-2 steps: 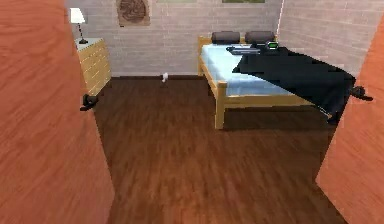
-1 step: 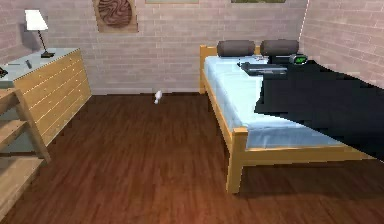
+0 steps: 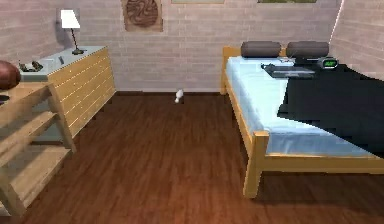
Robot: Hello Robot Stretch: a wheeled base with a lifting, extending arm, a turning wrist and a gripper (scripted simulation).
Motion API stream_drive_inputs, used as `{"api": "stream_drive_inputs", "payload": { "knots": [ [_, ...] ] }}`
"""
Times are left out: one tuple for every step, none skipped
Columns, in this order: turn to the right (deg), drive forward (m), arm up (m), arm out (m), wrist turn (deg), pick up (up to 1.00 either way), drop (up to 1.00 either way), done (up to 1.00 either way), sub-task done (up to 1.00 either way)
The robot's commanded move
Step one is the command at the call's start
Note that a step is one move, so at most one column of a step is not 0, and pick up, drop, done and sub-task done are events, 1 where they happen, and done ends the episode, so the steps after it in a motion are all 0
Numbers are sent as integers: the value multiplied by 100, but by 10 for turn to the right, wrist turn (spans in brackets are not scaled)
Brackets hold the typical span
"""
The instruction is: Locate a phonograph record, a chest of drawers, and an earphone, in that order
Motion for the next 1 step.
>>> {"api": "stream_drive_inputs", "payload": {
  "knots": [
    [0,50,0,0,0,0,0,0,0]
  ]
}}
